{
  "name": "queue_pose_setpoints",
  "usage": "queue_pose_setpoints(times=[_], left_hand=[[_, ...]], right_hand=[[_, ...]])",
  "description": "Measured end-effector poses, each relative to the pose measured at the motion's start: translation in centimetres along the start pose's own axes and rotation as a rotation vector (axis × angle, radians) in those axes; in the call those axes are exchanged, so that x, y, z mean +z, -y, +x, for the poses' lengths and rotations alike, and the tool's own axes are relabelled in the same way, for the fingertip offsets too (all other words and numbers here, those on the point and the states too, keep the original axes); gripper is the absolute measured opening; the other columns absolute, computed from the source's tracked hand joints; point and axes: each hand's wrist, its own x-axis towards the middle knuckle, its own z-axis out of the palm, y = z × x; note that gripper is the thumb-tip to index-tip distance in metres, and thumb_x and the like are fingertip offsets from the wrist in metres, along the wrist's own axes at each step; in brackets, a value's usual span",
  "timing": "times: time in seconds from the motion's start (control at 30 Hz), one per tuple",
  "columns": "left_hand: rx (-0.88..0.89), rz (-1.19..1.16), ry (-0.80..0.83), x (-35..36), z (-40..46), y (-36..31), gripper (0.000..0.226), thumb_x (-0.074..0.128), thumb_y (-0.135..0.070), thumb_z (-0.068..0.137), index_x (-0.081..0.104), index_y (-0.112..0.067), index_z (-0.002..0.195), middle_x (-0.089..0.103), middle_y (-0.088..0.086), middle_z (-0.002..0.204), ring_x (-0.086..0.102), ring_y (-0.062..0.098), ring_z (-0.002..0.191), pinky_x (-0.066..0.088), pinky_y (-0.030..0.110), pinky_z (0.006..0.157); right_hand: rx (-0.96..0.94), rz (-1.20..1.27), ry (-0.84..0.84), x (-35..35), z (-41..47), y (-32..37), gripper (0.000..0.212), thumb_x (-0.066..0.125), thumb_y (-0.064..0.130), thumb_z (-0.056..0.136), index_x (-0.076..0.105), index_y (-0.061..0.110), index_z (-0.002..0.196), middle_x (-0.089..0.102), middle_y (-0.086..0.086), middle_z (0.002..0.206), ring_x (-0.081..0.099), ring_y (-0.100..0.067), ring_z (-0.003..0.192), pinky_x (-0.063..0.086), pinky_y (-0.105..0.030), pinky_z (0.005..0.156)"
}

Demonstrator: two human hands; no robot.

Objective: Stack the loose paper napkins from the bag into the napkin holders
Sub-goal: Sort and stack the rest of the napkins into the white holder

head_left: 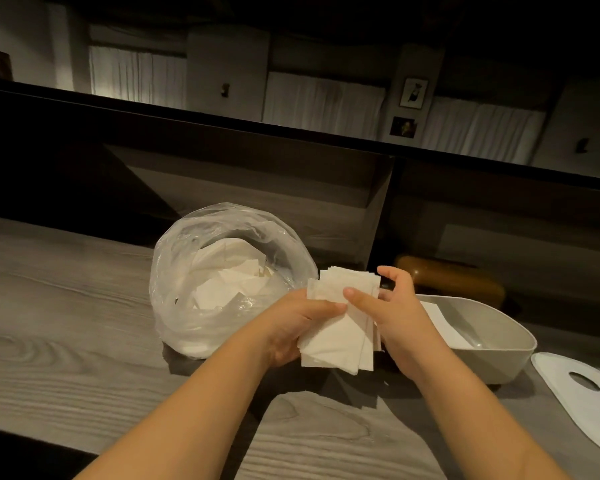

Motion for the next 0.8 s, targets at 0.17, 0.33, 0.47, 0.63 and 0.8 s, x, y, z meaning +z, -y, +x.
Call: queue_pose_setpoints(times=[0.17,0.33,0.47,0.63,0.8], left_hand=[[-0.079,0.126,0.066,-1.6,-0.2,-0.5,0.038,0.072,-0.007,0.085,0.059,-0.024,0.115,0.071,0.004,0.106,0.068,0.022,0.102,0.060,0.036,0.080],[-0.050,0.242,-0.040,-2.3,0.2,0.1,0.047,0.074,-0.004,0.082,0.057,-0.021,0.123,0.068,0.004,0.116,0.066,0.023,0.105,0.061,0.038,0.082],[0.188,0.305,-0.284,-2.6,1.2,0.4,0.045,0.079,-0.020,0.081,0.057,-0.025,0.119,0.062,-0.002,0.116,0.060,0.020,0.108,0.059,0.040,0.087],[0.332,0.528,-0.210,-2.6,1.4,1.6,0.035,0.071,-0.026,0.089,0.055,-0.032,0.119,0.060,-0.009,0.117,0.058,0.013,0.109,0.056,0.028,0.085],[0.299,0.560,-0.039,-2.8,1.4,1.9,0.064,0.075,-0.011,0.084,0.041,-0.043,0.128,0.052,-0.012,0.126,0.058,0.014,0.112,0.058,0.030,0.087]], right_hand=[[-0.090,0.026,-0.009,0.0,0.3,-1.0,0.044,0.070,0.008,0.087,0.047,0.032,0.116,0.061,0.006,0.118,0.064,-0.017,0.102,0.061,-0.038,0.076],[-0.292,-0.151,-0.073,-0.1,0.9,-2.5,0.042,0.070,0.008,0.087,0.046,0.035,0.108,0.053,0.018,0.107,0.056,-0.005,0.097,0.051,-0.016,0.060],[-0.210,-0.340,0.018,-1.2,1.8,-3.3,0.048,0.073,0.010,0.084,0.045,0.031,0.117,0.053,0.012,0.107,0.057,-0.009,0.096,0.053,-0.020,0.067],[-0.072,-0.269,0.101,-1.0,2.2,-4.4,0.045,0.074,0.019,0.085,0.045,0.032,0.116,0.054,0.012,0.105,0.056,-0.008,0.090,0.048,-0.017,0.061],[-0.130,-0.188,0.153,-1.4,2.5,-5.1,0.070,0.083,0.014,0.075,0.039,0.036,0.125,0.050,0.012,0.118,0.056,-0.012,0.104,0.058,-0.021,0.072]])
